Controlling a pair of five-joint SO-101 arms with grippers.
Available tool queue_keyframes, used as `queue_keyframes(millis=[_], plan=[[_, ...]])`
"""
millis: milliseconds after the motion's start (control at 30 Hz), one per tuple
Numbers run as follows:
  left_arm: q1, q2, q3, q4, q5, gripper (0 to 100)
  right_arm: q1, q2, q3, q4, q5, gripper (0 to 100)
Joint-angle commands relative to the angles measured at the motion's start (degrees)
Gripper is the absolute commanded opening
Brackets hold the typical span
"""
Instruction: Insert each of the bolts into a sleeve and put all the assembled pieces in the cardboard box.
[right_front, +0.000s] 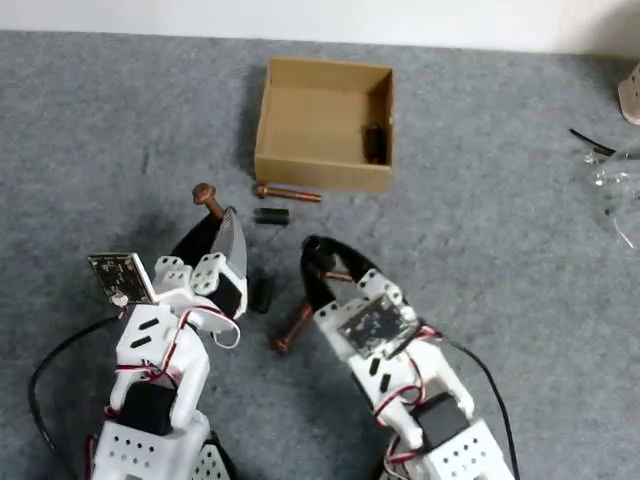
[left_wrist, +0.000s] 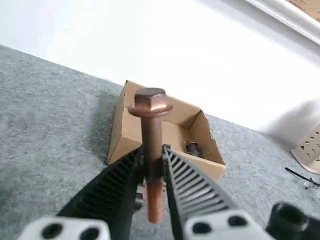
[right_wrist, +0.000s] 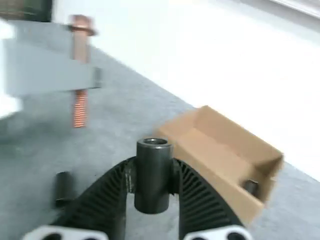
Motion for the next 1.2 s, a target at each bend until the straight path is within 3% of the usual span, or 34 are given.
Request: queue_keyframes(millis=[0, 267, 667, 1167], plan=[[2.86, -0.66, -4.00, -1.58, 0.35, 1, -2.59, -5.23, 7.87, 5.93, 0.97, 0.5], [10.95, -0.66, -9.63, -1.58, 0.00, 1, -2.59, -4.09, 7.96, 4.97, 0.97, 0.5], [17.01, -0.66, -9.54, -1.41, 0.00, 1, -2.86, -4.09, 7.96, 4.79, 0.97, 0.5], [19.74, -0.66, -6.11, -1.49, 0.35, 1, -2.86, -4.09, 7.96, 4.79, 1.05, 0.5]])
